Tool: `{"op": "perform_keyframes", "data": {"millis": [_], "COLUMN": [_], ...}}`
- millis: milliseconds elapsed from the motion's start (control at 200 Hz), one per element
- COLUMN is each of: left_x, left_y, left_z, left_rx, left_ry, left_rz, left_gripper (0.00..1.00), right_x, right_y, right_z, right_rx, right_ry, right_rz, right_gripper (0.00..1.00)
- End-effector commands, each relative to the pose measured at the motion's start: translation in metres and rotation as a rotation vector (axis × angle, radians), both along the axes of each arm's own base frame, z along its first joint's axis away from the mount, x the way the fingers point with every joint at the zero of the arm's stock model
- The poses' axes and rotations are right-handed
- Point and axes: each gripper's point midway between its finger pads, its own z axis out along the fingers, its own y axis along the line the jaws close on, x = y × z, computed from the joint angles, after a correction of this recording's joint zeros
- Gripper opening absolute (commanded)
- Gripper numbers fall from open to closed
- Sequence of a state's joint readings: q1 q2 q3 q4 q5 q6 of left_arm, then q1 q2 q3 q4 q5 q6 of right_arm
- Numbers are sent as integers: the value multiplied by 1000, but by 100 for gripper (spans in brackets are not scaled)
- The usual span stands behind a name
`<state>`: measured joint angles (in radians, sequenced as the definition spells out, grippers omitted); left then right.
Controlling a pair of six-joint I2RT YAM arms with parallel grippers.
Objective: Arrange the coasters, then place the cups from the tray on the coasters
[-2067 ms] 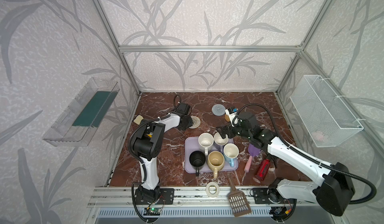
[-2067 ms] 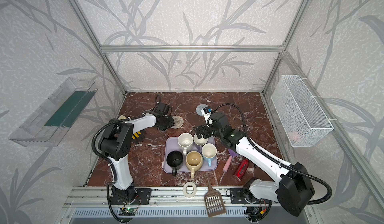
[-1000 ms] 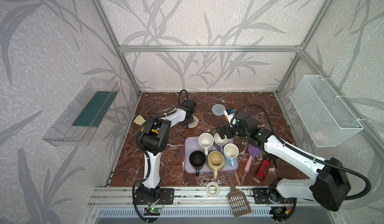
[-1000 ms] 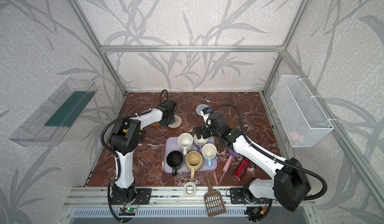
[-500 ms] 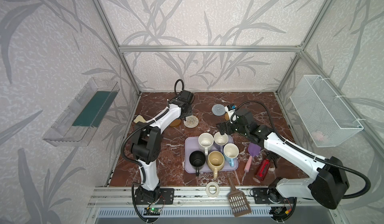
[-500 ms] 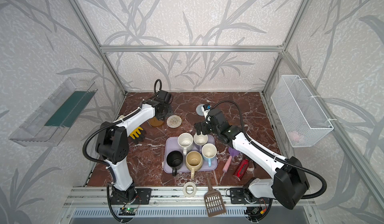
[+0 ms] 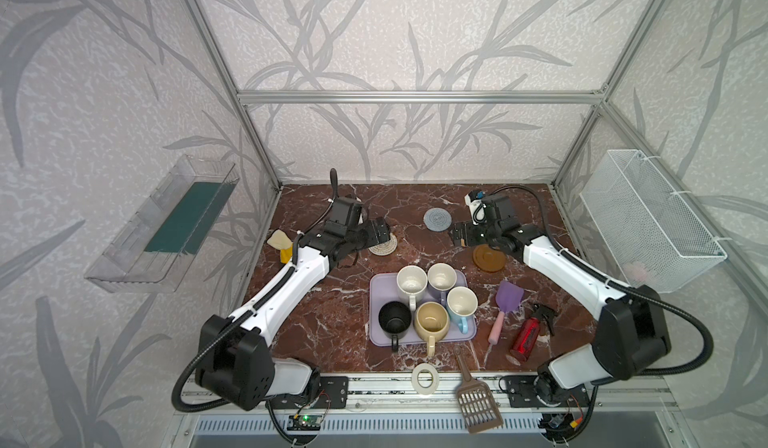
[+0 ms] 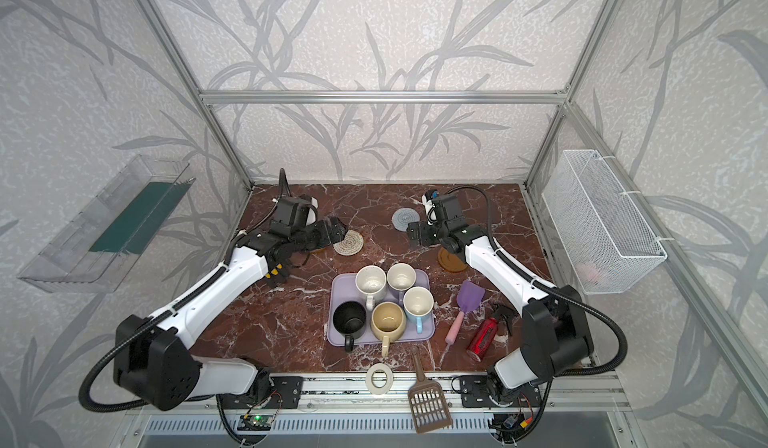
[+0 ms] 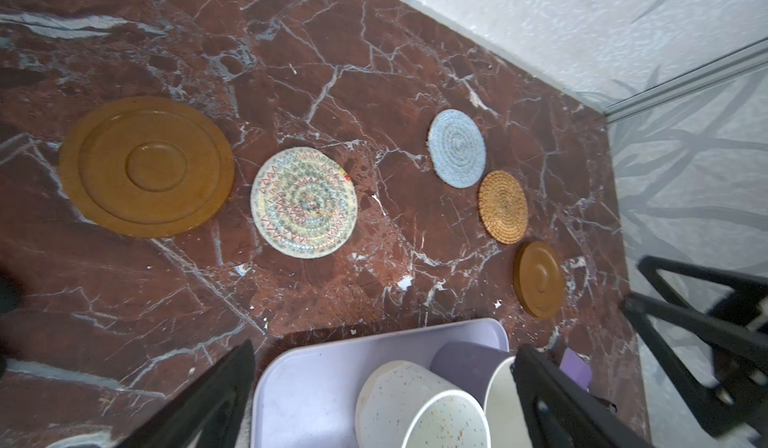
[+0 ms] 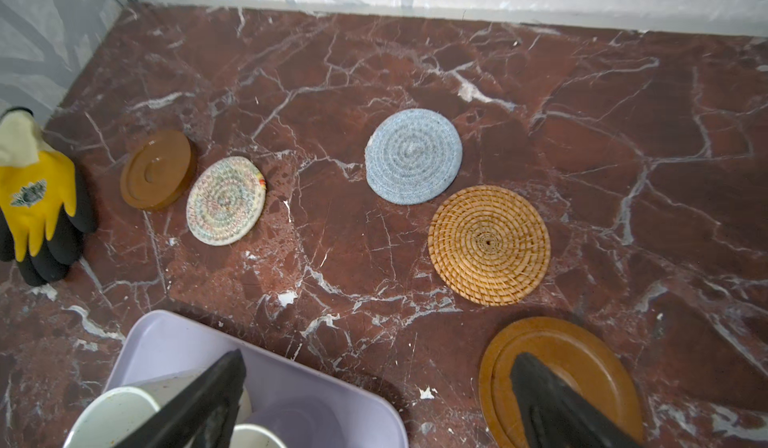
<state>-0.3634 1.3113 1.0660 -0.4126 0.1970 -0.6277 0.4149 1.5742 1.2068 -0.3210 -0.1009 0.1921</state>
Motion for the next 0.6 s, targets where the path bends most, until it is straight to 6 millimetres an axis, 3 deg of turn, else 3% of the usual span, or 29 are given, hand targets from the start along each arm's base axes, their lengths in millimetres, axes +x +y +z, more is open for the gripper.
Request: {"op": "perform_keyframes", "data": {"millis": [0,145,370,505,595], "left_x": [-17,-28,-24,-21,-18], "left_y": [-13,-23,-37,-38,-34], "left_z": [11,8,9,12,12], "left_rx": [-111,-175,-282,-300,-282], "left_ry": [-34,-17,-19,-32,-44], "left_rz": [-70,-120,-137,-129,-108], "left_gripper": [99,99,99,99,99], "right_x": [7,30,70,90,103], "right_y": [13,27,45,58,65], "right_z": [-10,-32,-59,-75,-85], "right_rx": [-34,-47,-77,-74,-70], "right_ry": [51,113,141,160,169], "right_rz": [85,104,130,150,156], "right_gripper": [100,97,90,77,74]}}
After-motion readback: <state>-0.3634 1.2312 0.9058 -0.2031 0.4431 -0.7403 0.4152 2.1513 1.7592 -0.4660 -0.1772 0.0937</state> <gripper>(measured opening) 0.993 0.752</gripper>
